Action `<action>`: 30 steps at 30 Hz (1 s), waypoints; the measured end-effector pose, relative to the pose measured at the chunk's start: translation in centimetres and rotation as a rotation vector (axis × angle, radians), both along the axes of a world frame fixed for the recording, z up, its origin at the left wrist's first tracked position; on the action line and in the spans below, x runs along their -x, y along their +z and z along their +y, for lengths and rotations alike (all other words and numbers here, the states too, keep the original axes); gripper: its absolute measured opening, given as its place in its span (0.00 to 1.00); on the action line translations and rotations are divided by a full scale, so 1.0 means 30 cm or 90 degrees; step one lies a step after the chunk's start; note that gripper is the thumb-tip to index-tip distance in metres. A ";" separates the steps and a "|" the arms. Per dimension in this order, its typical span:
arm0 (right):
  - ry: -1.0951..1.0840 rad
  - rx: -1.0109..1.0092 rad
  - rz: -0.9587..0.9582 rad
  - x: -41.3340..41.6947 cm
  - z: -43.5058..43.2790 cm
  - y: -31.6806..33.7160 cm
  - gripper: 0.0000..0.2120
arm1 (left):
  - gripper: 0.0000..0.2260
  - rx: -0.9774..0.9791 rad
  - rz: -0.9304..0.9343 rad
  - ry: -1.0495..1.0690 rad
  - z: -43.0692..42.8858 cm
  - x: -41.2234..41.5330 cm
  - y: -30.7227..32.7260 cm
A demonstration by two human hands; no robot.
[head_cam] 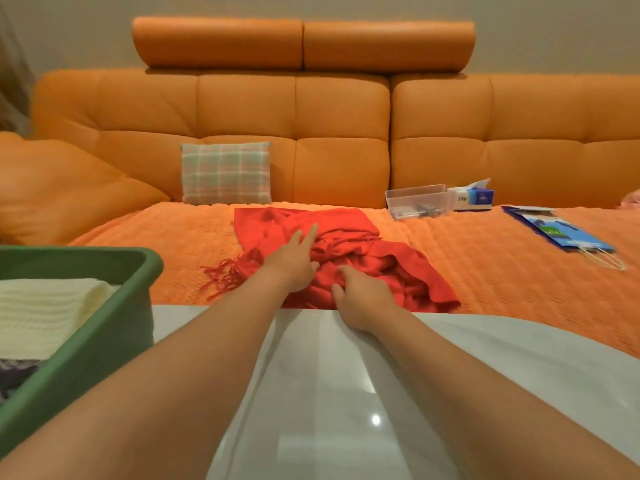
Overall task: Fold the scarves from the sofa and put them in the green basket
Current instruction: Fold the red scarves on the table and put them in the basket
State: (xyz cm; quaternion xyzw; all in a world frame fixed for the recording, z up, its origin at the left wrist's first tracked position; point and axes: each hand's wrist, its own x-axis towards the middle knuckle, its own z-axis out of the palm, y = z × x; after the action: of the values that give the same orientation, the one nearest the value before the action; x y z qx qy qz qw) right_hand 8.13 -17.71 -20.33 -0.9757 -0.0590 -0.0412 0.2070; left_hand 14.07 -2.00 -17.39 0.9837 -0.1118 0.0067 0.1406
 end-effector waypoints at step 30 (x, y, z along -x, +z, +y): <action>0.092 0.042 -0.071 0.629 -0.025 0.236 0.20 | 0.15 0.127 0.034 -0.138 0.116 0.810 0.248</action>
State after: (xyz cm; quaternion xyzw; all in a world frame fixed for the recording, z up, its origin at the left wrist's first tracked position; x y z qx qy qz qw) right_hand -10.75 -18.45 -13.26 -0.9714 -0.1416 -0.0784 0.1736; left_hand -10.25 1.48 -9.96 0.9468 -0.2123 -0.0238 0.2405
